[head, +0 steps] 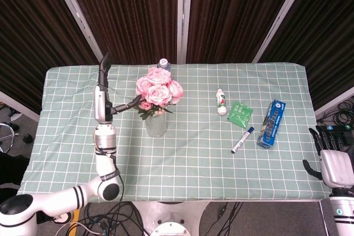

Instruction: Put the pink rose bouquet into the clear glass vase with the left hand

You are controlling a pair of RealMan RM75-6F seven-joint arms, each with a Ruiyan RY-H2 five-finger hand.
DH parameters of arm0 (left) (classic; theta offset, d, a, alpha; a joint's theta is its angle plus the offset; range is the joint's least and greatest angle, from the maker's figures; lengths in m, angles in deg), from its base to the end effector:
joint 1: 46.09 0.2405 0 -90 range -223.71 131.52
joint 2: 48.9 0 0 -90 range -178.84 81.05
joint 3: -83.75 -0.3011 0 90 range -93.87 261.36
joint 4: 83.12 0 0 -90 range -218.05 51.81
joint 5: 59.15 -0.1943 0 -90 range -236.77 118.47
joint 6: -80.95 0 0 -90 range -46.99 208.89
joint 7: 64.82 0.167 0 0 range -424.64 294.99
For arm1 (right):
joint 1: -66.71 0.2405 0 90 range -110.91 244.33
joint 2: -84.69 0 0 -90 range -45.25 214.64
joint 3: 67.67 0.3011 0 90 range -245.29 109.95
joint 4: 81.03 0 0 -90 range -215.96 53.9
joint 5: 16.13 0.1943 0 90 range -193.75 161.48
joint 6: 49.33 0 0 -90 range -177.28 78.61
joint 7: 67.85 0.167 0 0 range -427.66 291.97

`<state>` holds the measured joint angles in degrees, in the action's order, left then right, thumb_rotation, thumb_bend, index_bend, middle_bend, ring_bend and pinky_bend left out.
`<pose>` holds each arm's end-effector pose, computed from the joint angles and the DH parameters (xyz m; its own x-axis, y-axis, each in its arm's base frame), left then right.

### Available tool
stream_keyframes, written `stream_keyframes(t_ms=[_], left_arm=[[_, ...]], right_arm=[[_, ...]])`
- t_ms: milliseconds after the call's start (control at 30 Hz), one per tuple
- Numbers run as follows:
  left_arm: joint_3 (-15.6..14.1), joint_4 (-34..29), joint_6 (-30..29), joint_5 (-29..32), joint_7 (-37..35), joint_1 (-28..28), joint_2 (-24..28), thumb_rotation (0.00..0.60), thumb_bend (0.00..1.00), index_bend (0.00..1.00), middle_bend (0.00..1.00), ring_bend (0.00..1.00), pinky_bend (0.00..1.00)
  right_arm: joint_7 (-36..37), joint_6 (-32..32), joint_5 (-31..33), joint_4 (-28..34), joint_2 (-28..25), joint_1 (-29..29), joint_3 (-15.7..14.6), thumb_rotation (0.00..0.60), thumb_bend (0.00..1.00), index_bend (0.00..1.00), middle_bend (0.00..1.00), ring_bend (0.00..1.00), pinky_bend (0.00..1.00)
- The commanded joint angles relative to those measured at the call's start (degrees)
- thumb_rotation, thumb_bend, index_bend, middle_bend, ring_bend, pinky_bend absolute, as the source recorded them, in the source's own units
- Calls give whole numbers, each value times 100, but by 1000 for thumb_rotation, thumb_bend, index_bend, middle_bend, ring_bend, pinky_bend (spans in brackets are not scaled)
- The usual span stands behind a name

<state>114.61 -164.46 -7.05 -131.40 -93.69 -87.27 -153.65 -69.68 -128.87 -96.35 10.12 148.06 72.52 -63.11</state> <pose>-0.1080 0.4054 0.0643 -0.7668 -0.1017 0.6338 0.6046 -0.4461 0.6599 -0.3648 -0.2173 0.1968 0.4371 -0.0616 0.8973 -0.8945 0.0743 0.4408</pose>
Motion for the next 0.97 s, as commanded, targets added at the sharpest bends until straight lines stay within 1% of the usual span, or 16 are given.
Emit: stream_keyframes(t_ms=[33, 100, 200, 300, 333, 400, 433, 467, 533, 567, 633, 700, 833, 967], left_arm=[[26, -168, -240, -134, 143, 254, 286, 600, 0, 0, 0, 0, 39], [-1, -185, -373, -196, 304, 416, 477, 600, 2, 0, 0, 0, 46], [-252, -145, -378, -288, 751, 724, 913, 600, 12, 0, 0, 0, 68], [-826, -26, 48, -490, 1383, 1001, 1603, 600, 14, 16, 2, 0, 79], [-1137, -44, 258, -626, 1705, 1112, 1924, 600, 14, 27, 10, 0, 70], [-1579, -169, 640, -792, 2255, 1233, 2442, 600, 14, 54, 39, 0, 31], [-1843, -356, 852, -864, 2618, 1318, 2759, 600, 14, 54, 41, 0, 20], [-2015, -537, 983, -882, 2880, 1387, 2968, 600, 14, 54, 35, 0, 18], [-2331, -1012, 1205, -820, 3388, 1554, 3355, 600, 15, 34, 16, 0, 21], [-2424, -1178, 1227, -768, 3589, 1632, 3461, 600, 14, 20, 13, 0, 21], [-2595, -1342, 1029, -683, 4195, 1859, 3485, 600, 8, 1, 13, 0, 25], [-2774, -1415, 806, -649, 4511, 2107, 3373, 600, 0, 0, 13, 0, 32], [-3053, -1467, 566, -635, 4739, 2475, 3281, 600, 0, 0, 1, 0, 33], [-3277, -1384, 315, -827, 4754, 2772, 3248, 600, 0, 0, 0, 0, 34]], right_arm=[[-5, -4, -9, 3, 3, 2, -1, 600, 222, 0, 0, 0, 0], [-5, -11, -24, 3, 5, 4, -2, 600, 222, 0, 0, 0, 0], [6, -50, -77, -6, 15, 5, -3, 600, 222, 0, 0, 0, 0], [10, -134, -165, -10, 28, -5, -7, 600, 223, 0, 0, 0, 0], [7, -176, -203, -5, 32, -14, -9, 600, 223, 0, 0, 0, 0], [1, -229, -247, 5, 36, -24, -10, 600, 223, 0, 0, 0, 0], [0, -253, -265, 19, 33, -29, -10, 600, 222, 0, 0, 0, 0], [1, -267, -275, 32, 30, -32, -9, 600, 222, 0, 0, 0, 0], [8, -287, -308, 51, 24, -32, -11, 600, 222, 0, 0, 0, 0], [12, -288, -333, 53, 19, -29, -20, 600, 221, 0, 0, 0, 0], [34, -278, -420, 47, 11, -17, -57, 600, 213, 0, 0, 0, 0], [68, -269, -513, 32, 9, -7, -102, 600, 202, 0, 0, 0, 0], [31, -263, -579, 30, 0, 4, -134, 600, 191, 0, 0, 0, 0], [9, -322, -607, 35, 29, -15, -138, 600, 191, 0, 0, 0, 0]])
